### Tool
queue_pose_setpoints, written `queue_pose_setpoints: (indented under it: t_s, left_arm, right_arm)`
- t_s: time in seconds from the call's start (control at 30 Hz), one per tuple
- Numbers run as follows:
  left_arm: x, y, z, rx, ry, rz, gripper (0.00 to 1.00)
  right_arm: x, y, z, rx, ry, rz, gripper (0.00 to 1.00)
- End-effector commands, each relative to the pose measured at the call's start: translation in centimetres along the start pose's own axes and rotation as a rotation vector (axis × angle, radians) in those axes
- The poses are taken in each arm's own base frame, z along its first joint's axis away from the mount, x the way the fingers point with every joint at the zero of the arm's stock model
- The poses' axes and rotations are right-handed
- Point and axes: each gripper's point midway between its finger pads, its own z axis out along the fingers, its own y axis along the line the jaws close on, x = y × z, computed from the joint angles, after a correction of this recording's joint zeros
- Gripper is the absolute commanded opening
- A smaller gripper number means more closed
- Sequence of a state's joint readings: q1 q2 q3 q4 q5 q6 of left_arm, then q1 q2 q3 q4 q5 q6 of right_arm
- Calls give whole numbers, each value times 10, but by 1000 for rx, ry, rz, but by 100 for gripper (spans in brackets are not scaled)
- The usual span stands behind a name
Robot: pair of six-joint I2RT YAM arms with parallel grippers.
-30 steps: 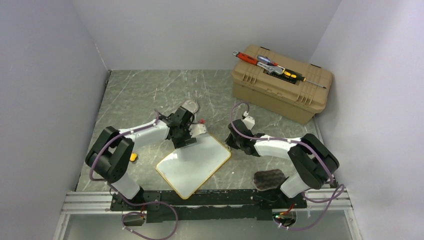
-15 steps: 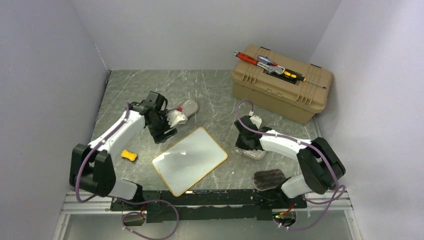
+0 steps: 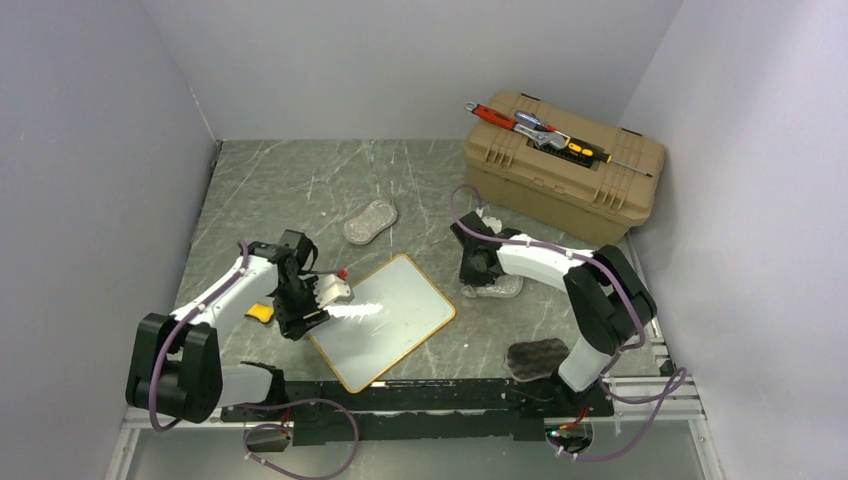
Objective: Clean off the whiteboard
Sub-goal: Adjust the whiteboard at the center of the board.
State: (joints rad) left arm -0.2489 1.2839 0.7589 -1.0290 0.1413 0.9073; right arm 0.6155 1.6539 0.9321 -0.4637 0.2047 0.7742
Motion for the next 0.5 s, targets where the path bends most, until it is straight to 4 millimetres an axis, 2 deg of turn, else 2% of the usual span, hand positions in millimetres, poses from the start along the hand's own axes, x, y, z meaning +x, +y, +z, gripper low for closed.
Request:
queue_pose_setpoints:
  t_s: [0.0, 0.2, 0.47]
  left_arm:
    - [-1, 2, 10, -14, -22, 52, 63]
    - [-8, 21, 30, -77, -1, 62, 64]
    - [-50, 46, 39, -171, -43, 81, 64]
  right_arm:
    - [-8, 21, 16, -54, 6, 6, 0]
    - [-4, 27, 28, -69, 41, 21, 0]
    - [3, 18, 35, -82, 76, 71, 0]
